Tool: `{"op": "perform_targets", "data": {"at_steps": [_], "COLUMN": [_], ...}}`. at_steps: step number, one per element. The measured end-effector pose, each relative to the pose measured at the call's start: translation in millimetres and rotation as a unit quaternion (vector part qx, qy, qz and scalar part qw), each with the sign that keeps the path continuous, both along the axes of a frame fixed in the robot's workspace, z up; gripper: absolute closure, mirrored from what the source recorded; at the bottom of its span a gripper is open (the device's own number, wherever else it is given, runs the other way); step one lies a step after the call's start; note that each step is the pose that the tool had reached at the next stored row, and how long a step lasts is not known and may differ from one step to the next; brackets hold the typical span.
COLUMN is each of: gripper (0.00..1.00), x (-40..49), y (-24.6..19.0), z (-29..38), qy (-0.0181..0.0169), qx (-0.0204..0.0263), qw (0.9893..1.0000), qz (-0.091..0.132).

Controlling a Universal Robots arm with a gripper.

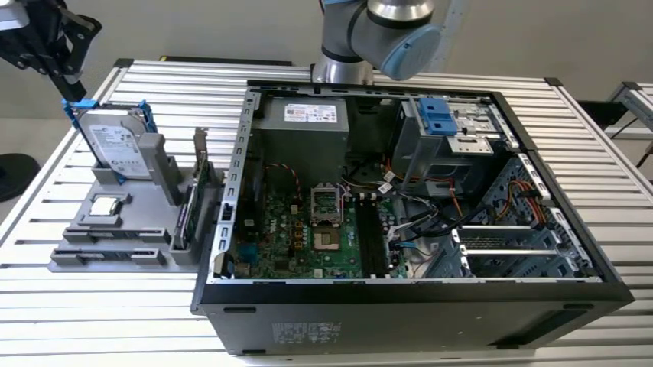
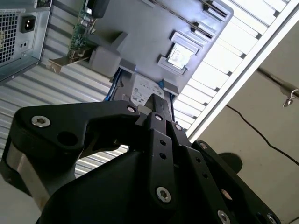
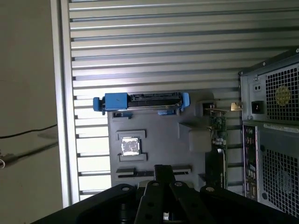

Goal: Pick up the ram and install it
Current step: 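Reach for the ram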

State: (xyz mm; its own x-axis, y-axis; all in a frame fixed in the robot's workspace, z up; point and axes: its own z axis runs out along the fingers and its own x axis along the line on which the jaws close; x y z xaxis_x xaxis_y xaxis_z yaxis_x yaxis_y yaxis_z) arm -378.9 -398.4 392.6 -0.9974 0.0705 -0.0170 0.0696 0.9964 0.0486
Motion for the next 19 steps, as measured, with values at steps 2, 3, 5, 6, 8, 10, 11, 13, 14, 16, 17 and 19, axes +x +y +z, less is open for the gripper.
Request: {"op": "perform_targets", "data": {"at_steps": [2, 3, 5, 6, 8, 10, 11, 13, 14, 16, 17, 19], "gripper": [1.0, 1.0, 1.0, 1.0, 1.0, 1.0, 1.0, 1.0, 1.0, 1.0, 1.0, 1.0], "x": [-0.3, -0.4, -0.6, -0.6, -0.8, -1.0, -1.1, -1.4, -1.4, -1.6, -1.6, -1.7], "y": [-0.2, -0.5, -0.9, -1.4, -2.9, -5.8, -7.6, -11.4, -13.3, -17.2, -19.1, -23.0], "z": [0.0, 0.1, 0.0, 0.0, 0.0, 0.0, 0.0, 0.0, 0.0, 0.0, 0.0, 0.0], "qy": [0.0, 0.0001, 0.0, 0.0, 0.0, 0.0, 0.0, 0.0, 0.0, 0.0, 0.0, 0.0], "qx": [0.0, 0.0, 0.0, 0.0, 0.0, 0.0, 0.0, 0.0, 0.0, 0.0, 0.0, 0.0], "qw": [1.0, 1.0, 1.0, 1.0, 1.0, 1.0, 1.0, 1.0, 1.0, 1.0, 1.0, 1.0], "qz": [0.0, 0.0, 0.0, 0.0, 0.0, 0.0, 0.0, 0.0, 0.0, 0.0, 0.0, 0.0]}}
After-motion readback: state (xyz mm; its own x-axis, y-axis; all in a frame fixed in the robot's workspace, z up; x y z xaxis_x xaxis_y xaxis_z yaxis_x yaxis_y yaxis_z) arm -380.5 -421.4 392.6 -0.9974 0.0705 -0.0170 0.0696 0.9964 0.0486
